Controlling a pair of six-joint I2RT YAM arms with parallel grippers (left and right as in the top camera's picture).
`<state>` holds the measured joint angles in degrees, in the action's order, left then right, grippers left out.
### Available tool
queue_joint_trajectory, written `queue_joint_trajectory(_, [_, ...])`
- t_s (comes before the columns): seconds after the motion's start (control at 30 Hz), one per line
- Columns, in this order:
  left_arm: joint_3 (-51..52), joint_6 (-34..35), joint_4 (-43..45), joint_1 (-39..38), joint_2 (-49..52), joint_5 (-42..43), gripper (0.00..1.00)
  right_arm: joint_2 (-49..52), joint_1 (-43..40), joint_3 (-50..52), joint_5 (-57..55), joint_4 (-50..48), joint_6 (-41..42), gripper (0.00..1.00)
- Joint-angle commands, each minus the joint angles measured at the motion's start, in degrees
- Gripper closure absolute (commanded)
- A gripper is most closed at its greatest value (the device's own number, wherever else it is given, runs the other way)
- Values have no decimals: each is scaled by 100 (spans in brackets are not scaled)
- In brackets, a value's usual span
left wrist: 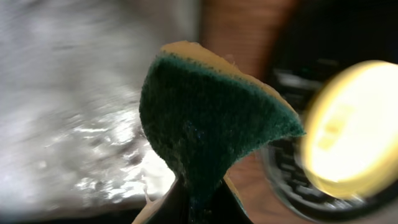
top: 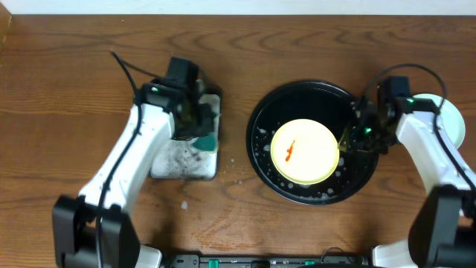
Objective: Clean dirty plates on tray and stack at the side
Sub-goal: 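Scrub the yellow plate with the sponge while right gripper holds its rim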
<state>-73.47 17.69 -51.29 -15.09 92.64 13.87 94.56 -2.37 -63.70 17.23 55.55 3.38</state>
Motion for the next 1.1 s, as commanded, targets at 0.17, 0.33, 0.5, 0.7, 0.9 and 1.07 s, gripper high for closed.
queue_joint_trajectory(0.17, [-68,802,813,-1453,-164,636,93,1008,531,46,-826,-168,114,75])
queue_joint_trajectory(0.33, [-13,1309,1720,-2240,179,621,93,1198,697,83,-927,-533,345,99])
queue_joint_trajectory(0.5, [-13,1502,1860,-2426,577,632,92,1088,702,85,-26,-282,-267,72])
queue_joint_trajectory(0.7, [-13,1497,2227,-2450,638,627,93,278,529,81,-131,-195,-111,68])
queue_joint_trajectory(0.9, [-13,1499,2365,-2450,640,621,93,-271,120,85,-431,-81,151,64])
queue_joint_trajectory(1.07, [-13,1502,2516,-2455,704,623,93,-118,96,485,-433,-400,201,63])
